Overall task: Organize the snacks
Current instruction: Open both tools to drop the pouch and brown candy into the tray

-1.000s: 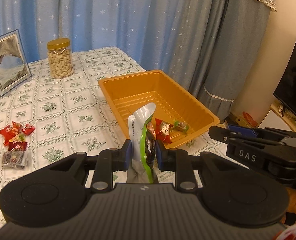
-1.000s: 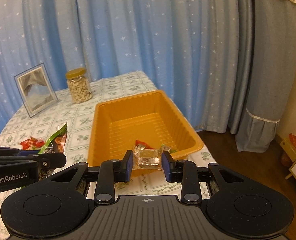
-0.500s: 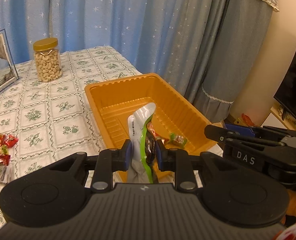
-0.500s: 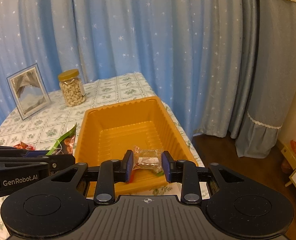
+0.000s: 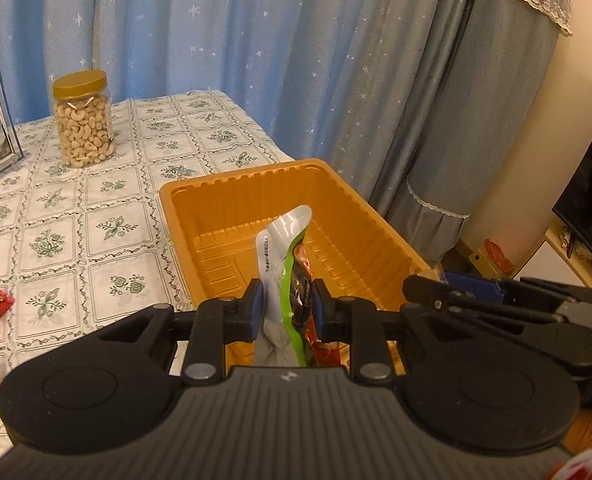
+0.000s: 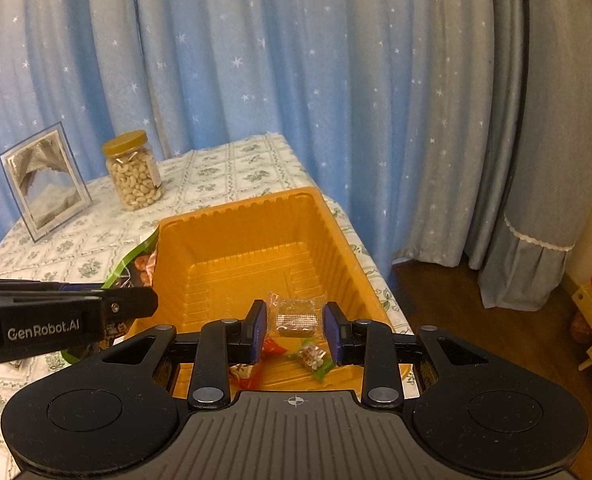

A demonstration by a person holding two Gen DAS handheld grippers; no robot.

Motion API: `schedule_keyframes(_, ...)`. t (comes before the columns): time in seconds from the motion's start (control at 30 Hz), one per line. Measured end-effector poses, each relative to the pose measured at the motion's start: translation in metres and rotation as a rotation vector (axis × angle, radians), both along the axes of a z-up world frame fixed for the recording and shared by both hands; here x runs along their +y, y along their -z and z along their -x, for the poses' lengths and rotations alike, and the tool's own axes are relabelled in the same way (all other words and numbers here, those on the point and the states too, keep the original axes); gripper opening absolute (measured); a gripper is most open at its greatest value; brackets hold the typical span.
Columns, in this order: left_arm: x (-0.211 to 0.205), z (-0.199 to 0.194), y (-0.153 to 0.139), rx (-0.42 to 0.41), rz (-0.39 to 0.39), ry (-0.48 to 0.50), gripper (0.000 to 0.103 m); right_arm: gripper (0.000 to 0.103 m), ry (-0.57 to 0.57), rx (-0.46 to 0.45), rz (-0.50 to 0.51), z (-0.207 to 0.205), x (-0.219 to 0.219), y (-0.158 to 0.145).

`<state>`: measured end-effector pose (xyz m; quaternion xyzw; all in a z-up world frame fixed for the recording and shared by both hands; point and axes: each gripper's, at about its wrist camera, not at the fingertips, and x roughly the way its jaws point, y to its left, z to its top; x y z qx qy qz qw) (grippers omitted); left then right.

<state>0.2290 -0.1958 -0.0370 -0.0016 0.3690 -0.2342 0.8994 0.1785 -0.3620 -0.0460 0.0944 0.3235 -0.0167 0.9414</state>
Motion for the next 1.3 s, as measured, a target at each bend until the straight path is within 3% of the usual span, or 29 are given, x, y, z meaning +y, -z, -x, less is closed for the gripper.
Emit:
schedule_keyframes(0.2,-0.003,-0.009,0.010,0.017,0.011,-0.011,0.023,0.031,0.007,0.008,-0.008,-0.006,-0.004,0.005)
schedule_keyframes(0.27,-0.003,-0.012,0.013,0.023,0.022,-0.018,0.035,0.031,0.006,0.011,-0.009,-0.007,-0.004,0.006)
schedule_keyframes(0.6,0.018,0.002,0.013,0.014,0.035,-0.056,0.036,0.031,0.017,0.009,-0.019,-0.007,-0.007,0.009)
schedule_keyframes(1.03,0.048,0.026,0.010,0.005,0.055,-0.118,0.047,0.032,-0.004,-0.008,-0.054,-0.011,-0.001,0.006)
schedule_keyframes(1.1,0.050,0.027,0.010,0.004,0.052,-0.122,0.052,0.045,-0.021,-0.017,-0.103,-0.013,-0.004,0.007)
schedule_keyframes(1.13,0.052,0.028,0.010,0.004,0.052,-0.124,0.054,0.063,-0.021,-0.021,-0.127,-0.014,-0.006,0.007)
schedule_keyframes(1.17,0.054,0.029,0.009,0.002,0.051,-0.127,0.057,0.072,-0.013,-0.031,-0.139,-0.012,-0.008,0.006)
schedule_keyframes(1.3,0.063,0.039,0.007,-0.023,0.028,-0.142,0.061,0.072,0.022,-0.040,-0.143,-0.003,-0.016,0.003)
